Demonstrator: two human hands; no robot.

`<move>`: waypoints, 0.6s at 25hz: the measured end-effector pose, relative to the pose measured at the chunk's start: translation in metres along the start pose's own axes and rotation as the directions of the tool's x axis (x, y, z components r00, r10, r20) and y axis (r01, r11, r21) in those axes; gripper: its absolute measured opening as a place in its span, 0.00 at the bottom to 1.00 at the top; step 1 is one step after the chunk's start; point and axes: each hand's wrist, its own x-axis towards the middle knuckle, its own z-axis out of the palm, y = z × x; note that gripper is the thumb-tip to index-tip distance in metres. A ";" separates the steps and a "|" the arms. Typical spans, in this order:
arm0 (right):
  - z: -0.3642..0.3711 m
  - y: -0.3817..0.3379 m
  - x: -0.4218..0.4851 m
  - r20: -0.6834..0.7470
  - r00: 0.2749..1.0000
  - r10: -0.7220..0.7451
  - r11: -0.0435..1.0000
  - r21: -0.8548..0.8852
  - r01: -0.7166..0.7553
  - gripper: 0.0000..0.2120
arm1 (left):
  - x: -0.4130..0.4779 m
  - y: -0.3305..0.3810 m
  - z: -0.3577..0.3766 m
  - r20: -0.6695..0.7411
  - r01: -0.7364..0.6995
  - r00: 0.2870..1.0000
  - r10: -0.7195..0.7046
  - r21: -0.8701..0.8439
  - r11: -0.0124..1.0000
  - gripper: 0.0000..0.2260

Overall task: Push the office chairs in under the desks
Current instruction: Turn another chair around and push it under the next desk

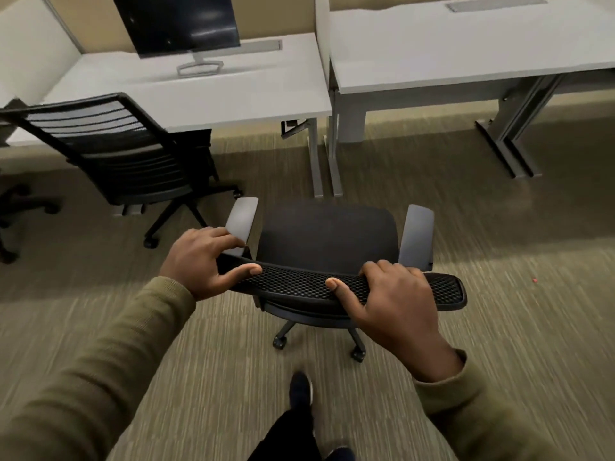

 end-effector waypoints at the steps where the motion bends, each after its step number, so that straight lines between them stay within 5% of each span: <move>1: 0.002 0.009 0.013 -0.010 1.000 0.005 1.000 -0.012 -0.005 0.35 | 0.019 -0.001 0.005 0.008 -0.003 1.000 0.003 -0.002 1.000 0.43; 15: 0.019 0.158 0.210 -0.102 0.986 0.132 0.986 -0.086 -0.140 0.33 | 0.306 0.005 0.080 0.170 -0.124 0.976 0.133 -0.060 0.990 0.45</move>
